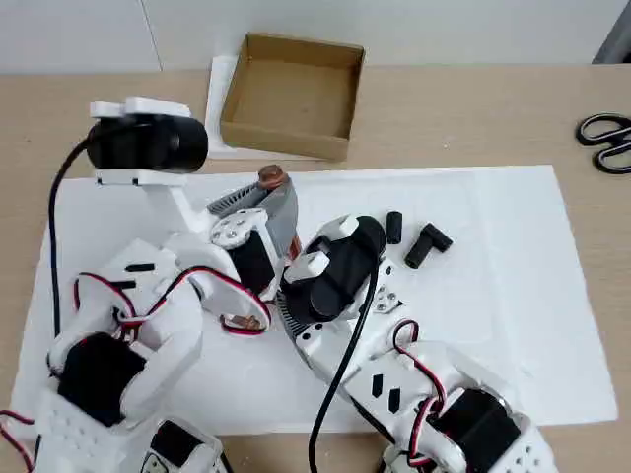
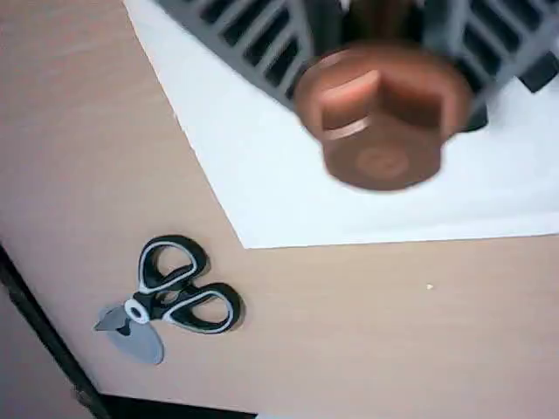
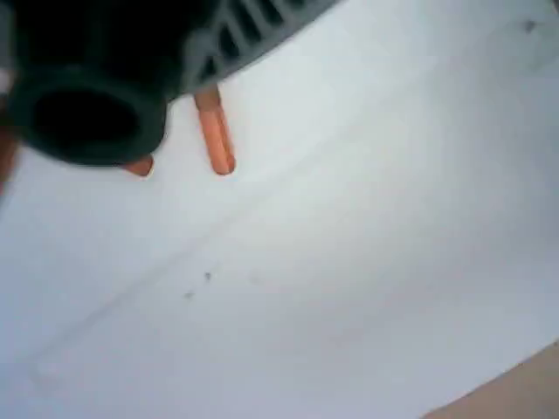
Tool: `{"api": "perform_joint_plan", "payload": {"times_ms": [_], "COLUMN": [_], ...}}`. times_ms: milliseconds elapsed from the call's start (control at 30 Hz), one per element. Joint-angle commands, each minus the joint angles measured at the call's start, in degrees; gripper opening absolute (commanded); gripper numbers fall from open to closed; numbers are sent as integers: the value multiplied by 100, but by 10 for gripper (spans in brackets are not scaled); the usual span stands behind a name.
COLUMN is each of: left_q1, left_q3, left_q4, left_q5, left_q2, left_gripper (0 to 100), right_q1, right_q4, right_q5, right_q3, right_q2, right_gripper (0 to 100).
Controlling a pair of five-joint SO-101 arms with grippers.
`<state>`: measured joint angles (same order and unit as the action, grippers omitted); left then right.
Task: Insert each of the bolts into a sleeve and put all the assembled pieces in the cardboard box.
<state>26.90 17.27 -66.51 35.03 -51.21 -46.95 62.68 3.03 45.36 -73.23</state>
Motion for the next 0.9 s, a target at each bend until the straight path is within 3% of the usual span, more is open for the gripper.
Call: {"api": "perform_joint_plan", "payload": {"times_ms": [0, 867], "left_q1": [9, 0], "left_q3": [-22, -13], "left_q4": [229, 193], "left_q5": [0, -9], "left_q2": [-132, -114], "left_gripper": [5, 5], "right_q1": [-22, 409], "right_q4": [13, 40], "right_q5": [62, 44], "right_q3": [-229, -246], "right_q2": [-40, -40], "right_gripper": [2, 2]}}
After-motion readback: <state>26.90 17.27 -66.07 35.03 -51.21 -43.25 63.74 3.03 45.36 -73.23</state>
